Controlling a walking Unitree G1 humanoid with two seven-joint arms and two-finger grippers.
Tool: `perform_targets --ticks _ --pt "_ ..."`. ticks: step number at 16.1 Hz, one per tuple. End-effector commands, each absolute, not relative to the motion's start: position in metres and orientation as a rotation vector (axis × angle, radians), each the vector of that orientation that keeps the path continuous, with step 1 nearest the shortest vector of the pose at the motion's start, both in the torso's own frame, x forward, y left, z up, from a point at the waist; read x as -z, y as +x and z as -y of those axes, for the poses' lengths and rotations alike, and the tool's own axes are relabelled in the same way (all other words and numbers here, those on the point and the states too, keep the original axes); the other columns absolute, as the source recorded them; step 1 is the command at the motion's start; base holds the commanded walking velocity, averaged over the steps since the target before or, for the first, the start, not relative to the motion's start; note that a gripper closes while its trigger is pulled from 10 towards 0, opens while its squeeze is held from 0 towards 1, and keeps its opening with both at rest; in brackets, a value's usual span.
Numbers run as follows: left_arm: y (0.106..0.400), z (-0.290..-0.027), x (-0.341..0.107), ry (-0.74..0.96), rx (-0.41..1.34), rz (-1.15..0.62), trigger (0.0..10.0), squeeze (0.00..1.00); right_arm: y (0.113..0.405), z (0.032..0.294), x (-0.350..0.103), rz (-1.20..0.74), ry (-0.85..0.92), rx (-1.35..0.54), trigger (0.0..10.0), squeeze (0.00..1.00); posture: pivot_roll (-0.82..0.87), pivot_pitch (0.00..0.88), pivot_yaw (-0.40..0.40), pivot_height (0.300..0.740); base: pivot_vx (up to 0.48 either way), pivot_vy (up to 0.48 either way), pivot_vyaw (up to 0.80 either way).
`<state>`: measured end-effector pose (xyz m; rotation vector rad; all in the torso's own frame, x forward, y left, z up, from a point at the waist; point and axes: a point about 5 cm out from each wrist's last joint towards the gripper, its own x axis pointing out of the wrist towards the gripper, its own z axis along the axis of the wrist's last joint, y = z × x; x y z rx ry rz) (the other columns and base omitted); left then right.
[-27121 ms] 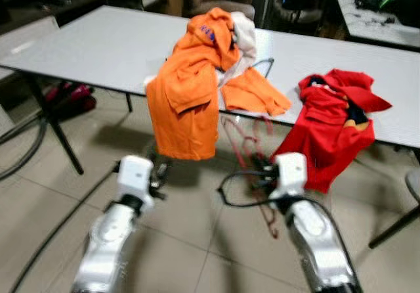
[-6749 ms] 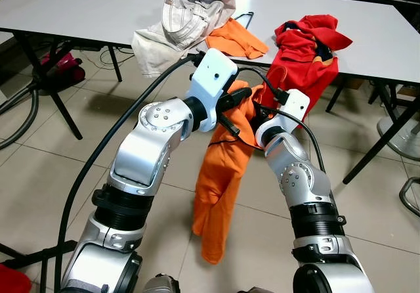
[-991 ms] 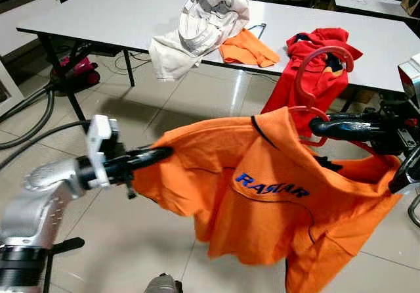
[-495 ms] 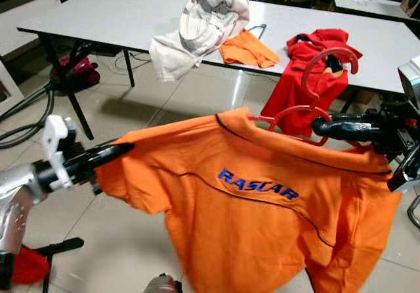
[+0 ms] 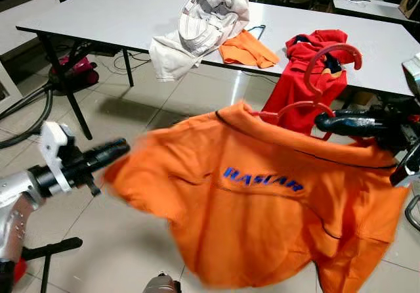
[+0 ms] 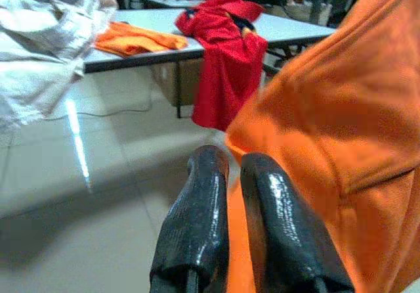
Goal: Hang hanger
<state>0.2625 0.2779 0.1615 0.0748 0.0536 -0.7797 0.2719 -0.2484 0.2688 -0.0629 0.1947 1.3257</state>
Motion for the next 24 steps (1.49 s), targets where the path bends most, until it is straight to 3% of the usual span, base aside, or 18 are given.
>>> perform_targets --ticks 1,3,5,6,7,10,11,16,18,19,24 --pt "0.266 -0.286 -0.177 0.099 0.757 -0.01 10.0 1.0 0.272 0.25 -0.281 -0.157 -0.106 -1.326 10.0 0.0 -0.01 0.026 -0.049 0.74 0.0 0.0 0.0" --pt "0.271 -0.299 -0.194 0.129 0.689 0.032 10.0 1.0 0.274 0.25 -0.279 -0.164 -0.115 -1.324 10.0 0.0 -0.01 0.022 -0.051 0.74 0.0 0.0 0.0" --pt "0.275 -0.294 -0.211 0.135 0.705 0.087 10.0 1.0 0.275 0.25 -0.279 -0.161 -0.116 -1.324 10.0 0.0 -0.01 0.021 -0.056 0.74 0.0 0.0 0.0" --pt "0.282 -0.278 -0.228 0.116 0.756 0.141 10.0 1.0 0.276 0.248 -0.278 -0.161 -0.115 -1.33 10.0 0.0 0.0 0.019 -0.061 0.74 0.0 0.0 0.0" --pt "0.291 -0.234 -0.249 0.071 0.963 0.201 10.0 1.0 0.279 0.238 -0.272 -0.174 -0.138 -1.359 10.0 0.0 0.0 0.016 -0.055 0.74 0.0 0.0 0.0" --pt "0.294 -0.189 -0.256 0.019 1.157 0.218 10.0 1.0 0.284 0.221 -0.264 -0.164 -0.155 -1.396 10.0 0.0 0.0 0.017 -0.046 0.74 0.0 0.0 0.0" --pt "0.292 -0.162 -0.253 -0.082 1.288 0.183 10.0 1.0 0.286 0.204 -0.258 -0.149 -0.166 -1.422 10.0 0.0 0.0 0.019 -0.041 0.74 0.0 0.0 0.0" --pt "0.273 -0.134 -0.241 -0.151 1.51 0.062 10.0 1.0 0.288 0.189 -0.254 -0.134 -0.164 -1.467 10.0 0.0 0.0 0.03 -0.042 0.74 0.0 0.0 0.0" --pt "0.269 -0.125 -0.243 -0.178 1.56 0.063 10.0 0.8 0.288 0.184 -0.253 -0.14 -0.173 -1.489 10.0 0.0 0.0 0.031 -0.044 0.74 0.0 0.0 0.0" --pt "0.267 -0.114 -0.24 -0.144 1.576 0.032 10.0 0.0 0.289 0.18 -0.249 -0.153 -0.196 -1.499 10.0 0.0 0.0 0.031 -0.044 0.74 0.0 0.0 0.0" --pt "0.279 -0.107 -0.228 -0.051 1.479 -0.017 10.0 0.0 0.287 0.172 -0.247 -0.155 -0.209 -1.532 10.0 0.0 0.01 0.035 -0.038 0.74 0.0 0.0 0.0"
